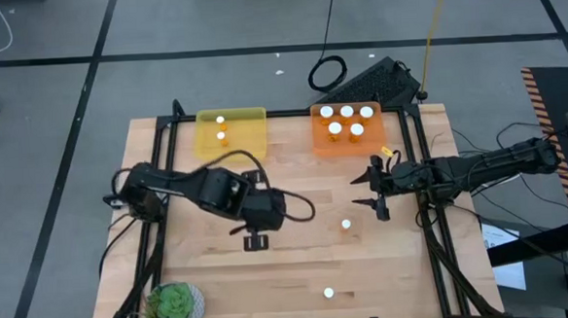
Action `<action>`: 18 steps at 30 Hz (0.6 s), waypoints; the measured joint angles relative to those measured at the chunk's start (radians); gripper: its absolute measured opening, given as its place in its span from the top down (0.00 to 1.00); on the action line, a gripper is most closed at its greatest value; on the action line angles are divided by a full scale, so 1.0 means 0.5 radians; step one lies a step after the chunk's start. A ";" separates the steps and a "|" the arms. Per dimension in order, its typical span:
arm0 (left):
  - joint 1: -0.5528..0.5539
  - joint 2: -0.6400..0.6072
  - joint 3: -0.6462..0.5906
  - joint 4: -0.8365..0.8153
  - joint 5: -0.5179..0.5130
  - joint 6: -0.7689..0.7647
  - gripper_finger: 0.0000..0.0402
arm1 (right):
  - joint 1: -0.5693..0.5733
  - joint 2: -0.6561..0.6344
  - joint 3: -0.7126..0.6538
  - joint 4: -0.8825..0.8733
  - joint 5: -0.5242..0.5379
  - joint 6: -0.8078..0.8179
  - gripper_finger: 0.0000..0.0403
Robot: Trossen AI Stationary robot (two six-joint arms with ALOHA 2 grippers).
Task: Pick and place medicine bottles into bin by pill shape (circle, oval)
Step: Put the small yellow pill bottle into the transparent yellow bin
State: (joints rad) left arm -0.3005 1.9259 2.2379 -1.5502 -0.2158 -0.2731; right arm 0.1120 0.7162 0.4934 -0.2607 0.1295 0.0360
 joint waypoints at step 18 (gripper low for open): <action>0.224 -0.326 0.034 -0.042 -0.254 0.265 0.67 | 0.002 0.001 0.000 -0.011 -0.005 0.047 0.37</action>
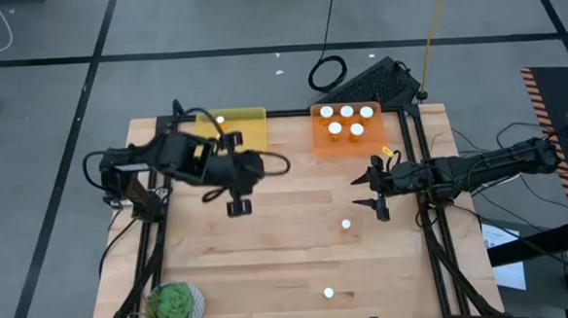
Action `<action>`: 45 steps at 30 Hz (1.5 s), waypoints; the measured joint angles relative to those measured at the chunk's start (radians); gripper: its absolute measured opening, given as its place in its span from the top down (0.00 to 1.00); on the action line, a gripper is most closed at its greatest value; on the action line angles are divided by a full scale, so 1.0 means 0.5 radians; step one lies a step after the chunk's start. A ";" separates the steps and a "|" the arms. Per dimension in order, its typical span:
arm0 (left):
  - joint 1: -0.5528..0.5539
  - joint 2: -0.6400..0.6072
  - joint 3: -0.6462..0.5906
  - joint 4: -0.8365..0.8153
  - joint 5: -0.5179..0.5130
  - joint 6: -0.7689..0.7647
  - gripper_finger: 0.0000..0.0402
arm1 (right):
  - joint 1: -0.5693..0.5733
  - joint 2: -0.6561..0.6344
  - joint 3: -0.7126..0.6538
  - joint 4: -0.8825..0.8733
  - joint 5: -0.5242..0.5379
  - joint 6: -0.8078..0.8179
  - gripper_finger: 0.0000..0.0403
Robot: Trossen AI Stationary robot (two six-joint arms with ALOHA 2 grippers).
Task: Pick and place medicine bottles into bin by pill shape (circle, oval)
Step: Put the small yellow pill bottle into the transparent yellow bin
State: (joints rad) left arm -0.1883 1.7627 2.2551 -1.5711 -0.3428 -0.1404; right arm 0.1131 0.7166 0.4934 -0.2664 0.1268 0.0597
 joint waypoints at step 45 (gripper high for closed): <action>1.865 -0.127 -0.279 0.446 0.688 0.939 0.67 | 0.000 -0.001 0.000 0.000 -0.001 0.000 0.37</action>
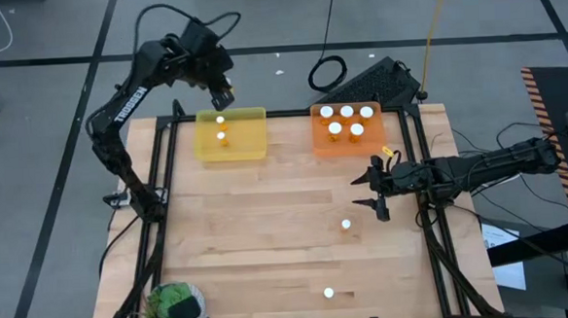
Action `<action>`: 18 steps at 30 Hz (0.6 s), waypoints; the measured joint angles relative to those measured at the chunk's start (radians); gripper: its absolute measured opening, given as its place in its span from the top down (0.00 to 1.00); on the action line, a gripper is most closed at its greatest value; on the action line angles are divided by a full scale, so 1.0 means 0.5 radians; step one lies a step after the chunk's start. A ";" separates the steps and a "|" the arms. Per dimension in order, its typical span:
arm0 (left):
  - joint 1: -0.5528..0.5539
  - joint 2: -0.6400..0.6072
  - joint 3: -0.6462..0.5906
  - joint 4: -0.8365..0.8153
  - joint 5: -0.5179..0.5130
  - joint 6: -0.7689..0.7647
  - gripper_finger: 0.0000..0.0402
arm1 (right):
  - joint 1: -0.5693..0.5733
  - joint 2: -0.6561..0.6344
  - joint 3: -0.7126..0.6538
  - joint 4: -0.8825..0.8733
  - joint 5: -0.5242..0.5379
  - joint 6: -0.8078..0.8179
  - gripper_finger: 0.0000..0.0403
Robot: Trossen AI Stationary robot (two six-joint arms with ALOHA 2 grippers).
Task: Pick and place medicine bottles into bin by pill shape (circle, oval)
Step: Put the small yellow pill bottle into the transparent yellow bin
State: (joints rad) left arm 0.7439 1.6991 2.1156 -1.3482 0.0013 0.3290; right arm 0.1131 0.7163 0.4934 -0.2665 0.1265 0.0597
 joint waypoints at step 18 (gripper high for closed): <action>0.024 0.000 -1.254 0.883 -0.167 -0.264 0.67 | 0.000 0.001 0.000 -0.001 0.000 0.000 0.37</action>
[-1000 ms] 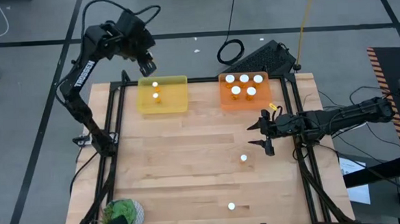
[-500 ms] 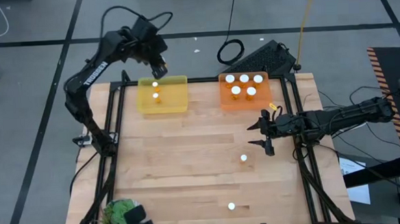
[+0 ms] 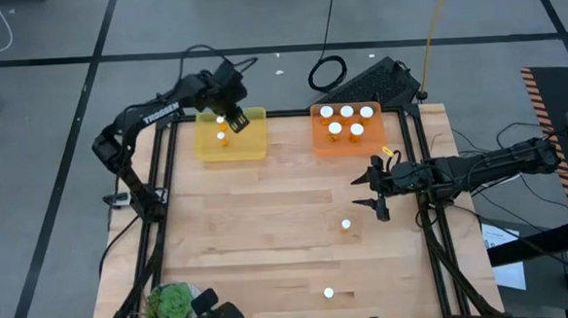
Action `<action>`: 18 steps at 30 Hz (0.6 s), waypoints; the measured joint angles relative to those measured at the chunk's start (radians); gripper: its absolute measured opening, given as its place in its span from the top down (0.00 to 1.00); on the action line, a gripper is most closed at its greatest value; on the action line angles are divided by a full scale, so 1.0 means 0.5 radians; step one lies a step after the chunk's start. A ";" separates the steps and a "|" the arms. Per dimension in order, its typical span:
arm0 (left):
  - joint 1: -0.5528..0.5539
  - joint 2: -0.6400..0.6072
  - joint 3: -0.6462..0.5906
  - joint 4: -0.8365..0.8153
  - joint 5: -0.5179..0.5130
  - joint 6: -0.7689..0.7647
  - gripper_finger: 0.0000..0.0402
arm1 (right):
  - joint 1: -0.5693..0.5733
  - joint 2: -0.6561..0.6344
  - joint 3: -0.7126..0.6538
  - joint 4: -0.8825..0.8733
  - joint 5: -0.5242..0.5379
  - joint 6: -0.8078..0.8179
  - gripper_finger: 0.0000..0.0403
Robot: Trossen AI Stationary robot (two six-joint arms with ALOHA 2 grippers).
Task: Pick and place medicine bottles into bin by pill shape (circle, oval)
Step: Put the small yellow pill bottle into the transparent yellow bin
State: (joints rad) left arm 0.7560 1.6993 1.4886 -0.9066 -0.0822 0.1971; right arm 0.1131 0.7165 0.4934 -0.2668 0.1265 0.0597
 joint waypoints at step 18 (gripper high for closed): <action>0.026 0.001 -0.716 0.882 -0.032 -0.122 0.67 | 0.000 -0.001 0.000 0.000 0.006 -0.009 0.37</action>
State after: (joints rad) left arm 0.7692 1.6997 1.1305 -0.4655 -0.0985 0.1362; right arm 0.1131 0.7163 0.4934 -0.2668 0.1292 0.0551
